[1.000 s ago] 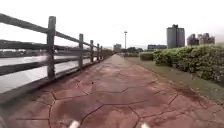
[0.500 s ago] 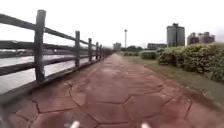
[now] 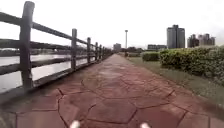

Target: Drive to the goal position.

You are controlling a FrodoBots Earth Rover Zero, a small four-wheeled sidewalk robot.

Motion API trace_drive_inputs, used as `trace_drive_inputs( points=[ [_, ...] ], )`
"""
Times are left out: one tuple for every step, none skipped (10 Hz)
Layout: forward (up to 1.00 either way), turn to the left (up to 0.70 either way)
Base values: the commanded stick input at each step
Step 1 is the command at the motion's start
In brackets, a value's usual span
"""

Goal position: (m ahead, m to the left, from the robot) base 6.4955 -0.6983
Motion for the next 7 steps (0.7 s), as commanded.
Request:
trace_drive_inputs(
  points=[
    [0.70,0.00],
    [0.70,0.00],
    [0.70,0.00],
    [0.70,0.00],
    [0.70,0.00],
    [0.70,0.00],
    [0.70,0.00]
  ],
)
